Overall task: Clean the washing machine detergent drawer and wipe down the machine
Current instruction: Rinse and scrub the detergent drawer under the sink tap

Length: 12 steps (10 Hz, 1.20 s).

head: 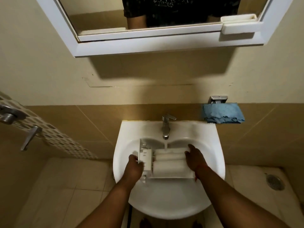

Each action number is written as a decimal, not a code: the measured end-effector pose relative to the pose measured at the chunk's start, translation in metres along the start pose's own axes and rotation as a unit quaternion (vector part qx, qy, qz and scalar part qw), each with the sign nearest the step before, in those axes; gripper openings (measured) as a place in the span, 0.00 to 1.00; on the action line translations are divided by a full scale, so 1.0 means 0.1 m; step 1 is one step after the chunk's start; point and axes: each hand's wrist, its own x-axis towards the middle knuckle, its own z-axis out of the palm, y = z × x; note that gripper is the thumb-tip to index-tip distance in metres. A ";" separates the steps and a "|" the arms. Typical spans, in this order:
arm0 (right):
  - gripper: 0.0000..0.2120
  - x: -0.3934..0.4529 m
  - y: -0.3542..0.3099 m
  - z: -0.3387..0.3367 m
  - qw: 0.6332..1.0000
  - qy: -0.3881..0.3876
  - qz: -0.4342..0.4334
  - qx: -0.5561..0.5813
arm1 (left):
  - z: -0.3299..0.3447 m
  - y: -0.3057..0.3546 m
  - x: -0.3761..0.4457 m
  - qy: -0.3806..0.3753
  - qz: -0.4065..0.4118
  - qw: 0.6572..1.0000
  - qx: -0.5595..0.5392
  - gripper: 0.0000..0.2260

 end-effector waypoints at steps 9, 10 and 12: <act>0.25 -0.28 -0.36 1.31 0.873 0.076 -0.366 -0.313 | 0.29 0.20 0.78 0.000 0.004 0.995 -0.098 0.16; 0.28 -0.21 -0.13 0.84 0.892 0.138 -0.250 -0.350 | 0.29 0.18 0.74 0.022 0.051 0.998 -0.016 0.21; 0.26 -0.09 -0.25 1.12 0.915 0.149 -0.178 -0.330 | 0.32 0.16 0.73 0.059 0.068 0.996 -0.007 0.22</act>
